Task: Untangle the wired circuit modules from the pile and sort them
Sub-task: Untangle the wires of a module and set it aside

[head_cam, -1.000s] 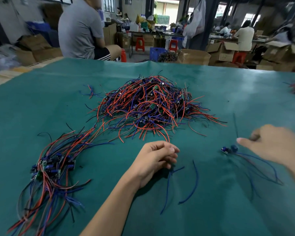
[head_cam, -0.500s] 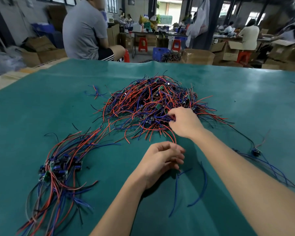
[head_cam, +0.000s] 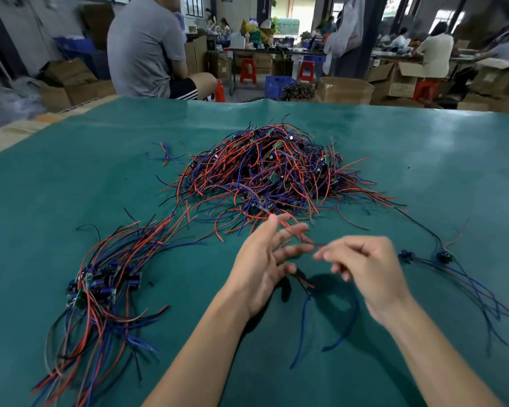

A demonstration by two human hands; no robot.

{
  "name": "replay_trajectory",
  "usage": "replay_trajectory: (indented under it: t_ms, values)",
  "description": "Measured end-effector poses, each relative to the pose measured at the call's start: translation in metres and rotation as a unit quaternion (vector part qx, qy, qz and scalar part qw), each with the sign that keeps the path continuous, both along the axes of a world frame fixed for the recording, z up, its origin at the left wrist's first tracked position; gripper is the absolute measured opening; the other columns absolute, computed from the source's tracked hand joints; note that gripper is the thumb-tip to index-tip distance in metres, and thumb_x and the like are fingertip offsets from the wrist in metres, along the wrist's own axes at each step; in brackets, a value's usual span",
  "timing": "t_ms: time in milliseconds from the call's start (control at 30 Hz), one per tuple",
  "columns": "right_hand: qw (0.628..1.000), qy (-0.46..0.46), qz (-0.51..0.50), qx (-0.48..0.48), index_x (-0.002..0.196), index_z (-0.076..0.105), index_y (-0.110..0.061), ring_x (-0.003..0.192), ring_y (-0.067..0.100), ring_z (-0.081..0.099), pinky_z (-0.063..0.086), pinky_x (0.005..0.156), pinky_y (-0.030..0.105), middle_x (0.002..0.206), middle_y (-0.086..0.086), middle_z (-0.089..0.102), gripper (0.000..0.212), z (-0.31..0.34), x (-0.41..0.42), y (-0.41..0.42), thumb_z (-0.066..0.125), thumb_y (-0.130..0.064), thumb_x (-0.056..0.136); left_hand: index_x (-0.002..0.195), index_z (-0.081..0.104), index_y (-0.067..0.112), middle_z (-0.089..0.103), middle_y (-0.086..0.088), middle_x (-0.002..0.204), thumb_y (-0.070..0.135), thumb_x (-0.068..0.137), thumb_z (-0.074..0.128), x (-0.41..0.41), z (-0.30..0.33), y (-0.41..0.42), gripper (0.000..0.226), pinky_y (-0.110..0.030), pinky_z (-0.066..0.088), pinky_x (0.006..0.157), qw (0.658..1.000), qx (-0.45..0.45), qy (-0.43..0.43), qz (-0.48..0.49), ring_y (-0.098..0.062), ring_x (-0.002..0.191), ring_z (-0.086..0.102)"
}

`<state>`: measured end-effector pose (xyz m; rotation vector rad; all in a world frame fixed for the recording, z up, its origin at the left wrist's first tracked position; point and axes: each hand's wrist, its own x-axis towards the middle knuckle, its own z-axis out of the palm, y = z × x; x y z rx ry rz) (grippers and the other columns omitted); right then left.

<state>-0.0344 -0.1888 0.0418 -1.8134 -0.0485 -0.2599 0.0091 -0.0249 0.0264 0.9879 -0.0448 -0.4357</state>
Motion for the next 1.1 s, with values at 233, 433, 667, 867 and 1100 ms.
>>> replay_trajectory:
  t_ms: [233, 433, 667, 867, 1100]
  values:
    - [0.982, 0.065, 0.167, -0.058, 0.055, 0.072, -0.011, 0.062, 0.033, 0.065, 0.043, 0.053, 0.033, 0.066, 0.022, 0.070, 0.019, -0.010, -0.005, 0.009, 0.060, -0.023, 0.064, 0.109, 0.070, 0.013, 0.073, 0.003, 0.080, 0.026, 0.104, 0.045, 0.006, -0.004, 0.012, 0.029, -0.016, 0.046, 0.056, 0.998, -0.006, 0.011, 0.056, -0.006, 0.064, 0.065]
    - [0.992, 0.064, 0.039, 0.099, 0.053, 0.062, -0.015, 0.062, 0.019, 0.063, 0.039, 0.047, 0.024, 0.071, 0.018, 0.074, 0.026, 0.004, 0.001, -0.014, 0.058, -0.019, 0.078, 0.101, 0.070, 0.004, 0.043, 0.003, 0.056, 0.020, 0.092, 0.049, 0.001, 0.000, 0.015, 0.028, -0.013, 0.022, 0.033, 0.996, -0.081, -0.026, -0.036, -0.005, 0.043, 0.037]
    - [0.982, 0.075, 0.031, 0.169, 0.080, 0.078, -0.012, 0.064, 0.015, 0.057, 0.040, 0.052, 0.023, 0.073, 0.007, 0.069, 0.040, -0.001, 0.001, 0.002, 0.079, -0.051, 0.079, 0.107, 0.070, -0.002, 0.055, -0.004, 0.061, 0.025, 0.093, 0.062, -0.012, 0.001, 0.015, 0.032, -0.012, 0.026, 0.027, 0.955, -0.057, -0.099, -0.273, -0.001, 0.030, 0.041]
    - [0.973, 0.066, -0.020, 0.219, 0.082, 0.079, -0.004, 0.065, 0.020, 0.053, 0.035, 0.052, 0.023, 0.071, 0.010, 0.068, 0.044, -0.002, 0.002, 0.000, 0.083, -0.045, 0.067, 0.116, 0.049, -0.018, 0.062, -0.006, 0.070, 0.019, 0.098, 0.050, -0.012, -0.001, 0.006, 0.041, -0.011, 0.025, 0.029, 0.973, 0.060, -0.112, -0.194, -0.006, 0.039, 0.054]
    - [0.978, 0.043, 0.004, 0.206, 0.082, 0.082, -0.011, 0.069, 0.016, 0.063, 0.041, 0.054, 0.022, 0.078, 0.010, 0.075, 0.037, -0.004, 0.001, 0.002, 0.081, -0.045, 0.066, 0.077, 0.073, 0.016, 0.064, -0.002, 0.071, 0.019, 0.088, 0.063, -0.011, -0.006, 0.003, 0.015, -0.014, 0.022, 0.045, 0.984, 0.052, -0.099, -0.138, -0.006, 0.045, 0.046]
